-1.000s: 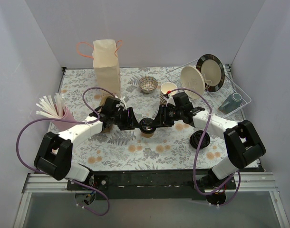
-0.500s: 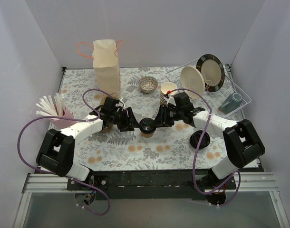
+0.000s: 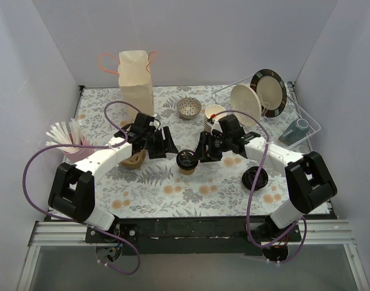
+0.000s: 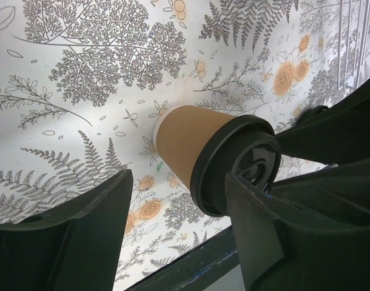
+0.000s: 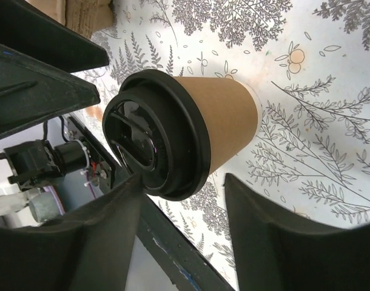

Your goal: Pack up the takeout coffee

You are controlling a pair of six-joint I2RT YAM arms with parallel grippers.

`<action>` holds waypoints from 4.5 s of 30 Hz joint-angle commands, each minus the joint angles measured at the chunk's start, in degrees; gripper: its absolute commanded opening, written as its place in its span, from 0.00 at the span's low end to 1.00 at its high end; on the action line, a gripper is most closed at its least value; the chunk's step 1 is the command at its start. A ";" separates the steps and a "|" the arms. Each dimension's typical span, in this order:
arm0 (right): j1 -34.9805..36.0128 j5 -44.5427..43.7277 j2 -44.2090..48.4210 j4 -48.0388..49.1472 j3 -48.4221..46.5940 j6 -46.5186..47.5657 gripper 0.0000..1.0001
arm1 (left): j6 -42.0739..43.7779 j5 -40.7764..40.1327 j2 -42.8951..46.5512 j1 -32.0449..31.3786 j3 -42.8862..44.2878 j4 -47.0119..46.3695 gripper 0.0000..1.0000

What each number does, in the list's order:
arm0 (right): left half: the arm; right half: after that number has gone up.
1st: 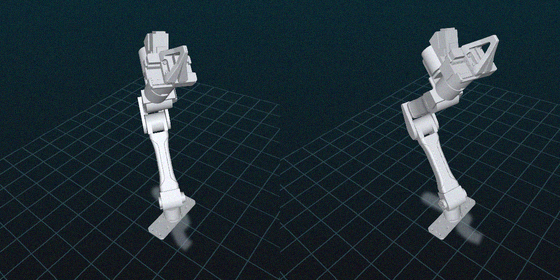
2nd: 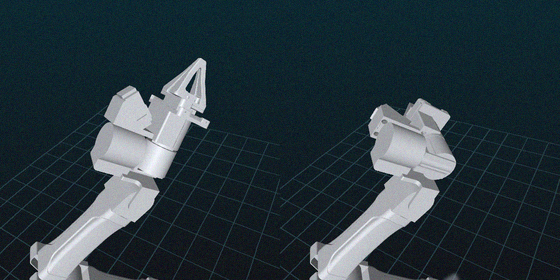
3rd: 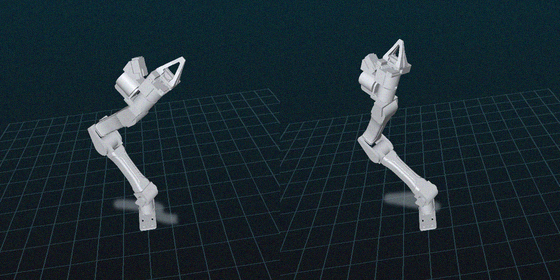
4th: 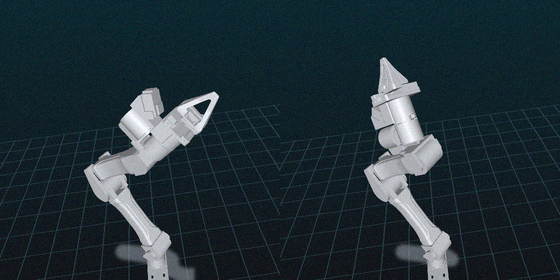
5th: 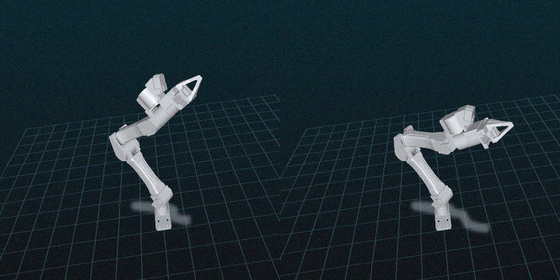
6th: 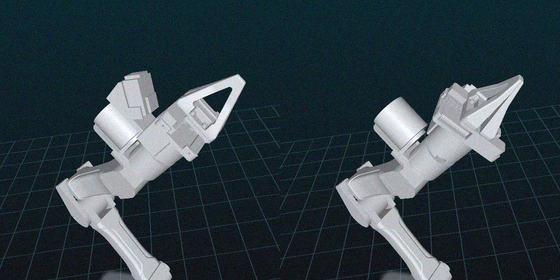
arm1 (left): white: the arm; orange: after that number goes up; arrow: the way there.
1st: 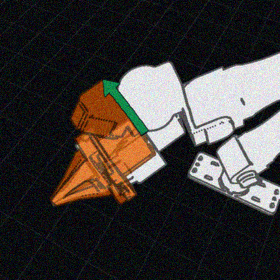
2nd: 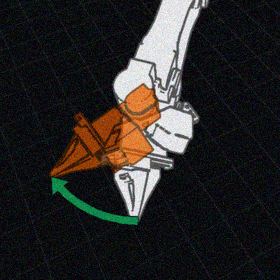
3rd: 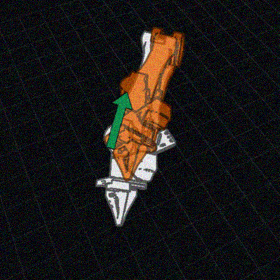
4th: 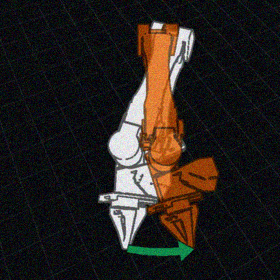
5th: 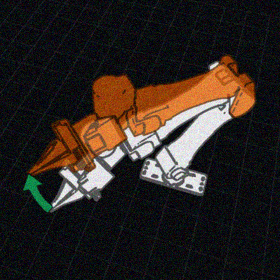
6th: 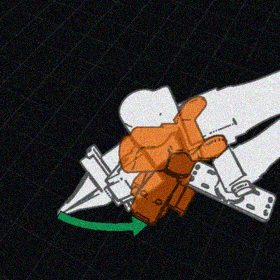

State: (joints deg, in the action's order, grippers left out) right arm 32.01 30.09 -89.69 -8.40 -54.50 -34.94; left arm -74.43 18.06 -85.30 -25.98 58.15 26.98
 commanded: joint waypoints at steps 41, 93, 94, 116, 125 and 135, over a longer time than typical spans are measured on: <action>20.55 -38.79 -11.82 -32.73 -32.78 17.98 0.88 | -3.88 -4.44 33.70 0.14 2.49 14.15 0.98; -0.72 -43.54 19.11 -38.79 -16.16 12.96 0.99 | -2.40 -53.73 17.21 0.31 21.91 18.12 0.89; -0.81 -42.23 19.72 -40.19 -17.47 13.05 0.99 | -2.21 -55.49 15.35 0.40 23.31 17.93 0.89; -0.72 -34.48 24.83 -43.63 -21.44 21.40 0.98 | -40.52 -43.64 -14.98 11.74 56.79 27.76 0.59; -0.63 -34.22 23.51 -43.01 -22.67 23.51 0.98 | -42.72 -43.64 -19.38 11.83 57.07 30.58 0.55; -0.63 -35.88 24.04 -44.51 -23.37 24.65 0.98 | -38.78 -44.34 -20.44 11.83 56.72 25.24 0.25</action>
State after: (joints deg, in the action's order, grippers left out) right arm 31.51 -4.60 -66.48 -52.64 -74.61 -11.70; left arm -114.26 -24.84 -107.24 -14.09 114.69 55.86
